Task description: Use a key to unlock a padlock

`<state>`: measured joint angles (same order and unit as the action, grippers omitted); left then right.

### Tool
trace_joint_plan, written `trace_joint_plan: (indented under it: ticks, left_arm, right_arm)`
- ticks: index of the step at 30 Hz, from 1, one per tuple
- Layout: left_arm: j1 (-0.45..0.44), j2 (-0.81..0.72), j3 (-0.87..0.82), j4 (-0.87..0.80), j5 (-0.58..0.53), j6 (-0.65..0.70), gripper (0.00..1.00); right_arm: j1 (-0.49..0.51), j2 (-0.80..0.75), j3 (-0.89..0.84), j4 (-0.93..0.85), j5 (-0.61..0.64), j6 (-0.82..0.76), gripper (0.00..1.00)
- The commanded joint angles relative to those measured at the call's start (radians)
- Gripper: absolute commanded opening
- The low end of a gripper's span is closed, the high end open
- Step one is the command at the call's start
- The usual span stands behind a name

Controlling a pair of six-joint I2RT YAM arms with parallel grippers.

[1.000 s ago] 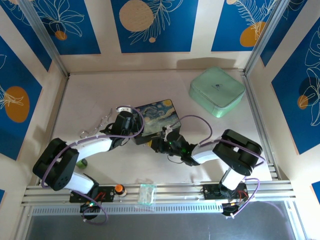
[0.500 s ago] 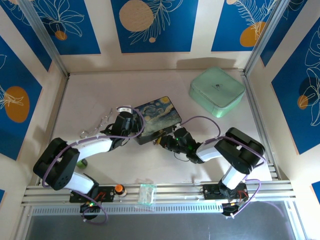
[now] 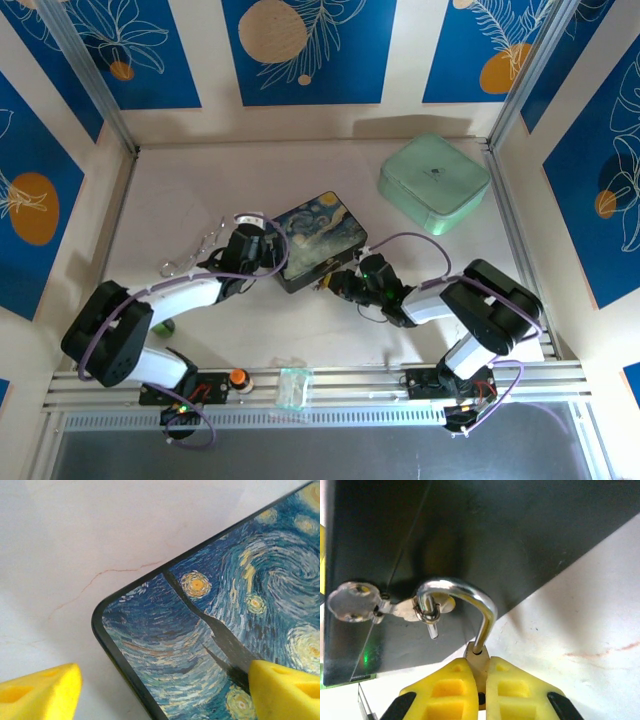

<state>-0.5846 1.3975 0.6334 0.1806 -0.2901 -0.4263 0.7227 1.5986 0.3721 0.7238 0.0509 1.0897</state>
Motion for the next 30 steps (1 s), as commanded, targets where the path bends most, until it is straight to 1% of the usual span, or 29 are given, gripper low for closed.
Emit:
trace_joint_plan:
  ticks: [1,3,6,9,11,13,14,17,19,22,24,25,28,30]
  left_arm:
    - [-0.002,-0.041,0.031,-0.223,-0.034,0.13,0.94]
    - [-0.015,-0.073,0.083,-0.269,-0.054,0.188,0.98]
    - [-0.043,-0.089,0.185,-0.363,-0.083,0.297,1.0]
    - [-0.114,-0.092,0.248,-0.417,-0.108,0.403,1.0]
    - [-0.164,-0.089,0.269,-0.445,-0.092,0.457,0.99]
    - [-0.231,-0.081,0.266,-0.458,-0.05,0.543,1.0]
    - [-0.258,-0.072,0.261,-0.457,-0.057,0.572,0.99]
    - [-0.295,-0.021,0.274,-0.484,-0.045,0.593,0.99]
    - [-0.318,0.018,0.287,-0.504,-0.059,0.604,1.0]
    - [-0.357,0.069,0.306,-0.526,-0.114,0.628,1.0]
    - [-0.366,0.098,0.318,-0.541,-0.132,0.624,0.99]
    - [-0.371,0.118,0.325,-0.555,-0.158,0.623,0.98]
    - [-0.377,0.181,0.342,-0.587,-0.229,0.621,0.93]
    - [-0.382,0.212,0.341,-0.591,-0.253,0.624,0.91]
  right_arm:
    - [-0.005,0.083,-0.029,-0.117,-0.047,0.013,0.06]
    - [0.002,0.102,-0.036,-0.101,-0.051,0.019,0.06]
    - [0.012,0.109,-0.05,-0.092,-0.046,0.025,0.06]
    - [0.017,0.108,-0.057,-0.086,-0.05,0.024,0.06]
    - [0.017,0.097,-0.064,-0.092,-0.046,0.023,0.06]
    - [0.015,0.082,-0.068,-0.102,-0.048,0.014,0.06]
    - [0.014,0.075,-0.07,-0.108,-0.051,0.01,0.06]
    - [0.011,0.067,-0.076,-0.109,-0.061,0.001,0.06]
    - [0.005,0.075,-0.08,-0.072,-0.084,-0.001,0.06]
    - [-0.01,0.104,-0.106,0.04,-0.13,0.017,0.06]
    - [-0.015,0.109,-0.109,0.057,-0.142,0.017,0.06]
    - [-0.017,0.109,-0.113,0.069,-0.144,0.015,0.06]
    - [-0.02,0.097,-0.129,0.089,-0.15,0.01,0.06]
    - [-0.02,0.083,-0.138,0.087,-0.149,0.006,0.06]
